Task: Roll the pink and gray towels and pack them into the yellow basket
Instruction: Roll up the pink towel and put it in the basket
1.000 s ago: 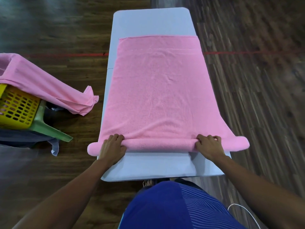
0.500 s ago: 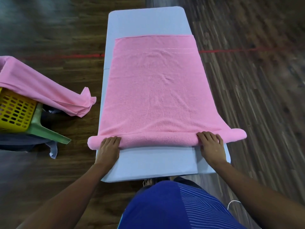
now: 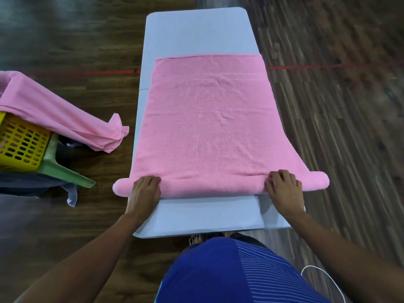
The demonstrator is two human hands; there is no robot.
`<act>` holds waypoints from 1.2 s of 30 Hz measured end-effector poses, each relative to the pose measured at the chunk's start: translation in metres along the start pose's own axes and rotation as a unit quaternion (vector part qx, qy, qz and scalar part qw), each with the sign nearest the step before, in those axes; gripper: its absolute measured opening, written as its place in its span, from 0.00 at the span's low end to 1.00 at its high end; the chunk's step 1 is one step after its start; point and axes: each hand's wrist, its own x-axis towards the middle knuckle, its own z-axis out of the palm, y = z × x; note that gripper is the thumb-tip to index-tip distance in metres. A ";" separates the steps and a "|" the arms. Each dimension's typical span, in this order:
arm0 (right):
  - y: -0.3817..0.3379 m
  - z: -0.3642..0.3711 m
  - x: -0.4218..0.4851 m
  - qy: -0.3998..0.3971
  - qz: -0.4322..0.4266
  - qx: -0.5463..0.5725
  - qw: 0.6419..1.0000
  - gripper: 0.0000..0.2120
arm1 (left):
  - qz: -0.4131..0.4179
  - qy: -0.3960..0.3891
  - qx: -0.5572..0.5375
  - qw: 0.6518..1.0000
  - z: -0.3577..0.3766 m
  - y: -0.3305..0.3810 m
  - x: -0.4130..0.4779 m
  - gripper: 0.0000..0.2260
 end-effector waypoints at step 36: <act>-0.022 -0.023 0.036 -0.278 0.000 -0.044 0.960 0.16 | -0.007 -0.170 0.049 0.984 -0.003 0.007 0.025 0.13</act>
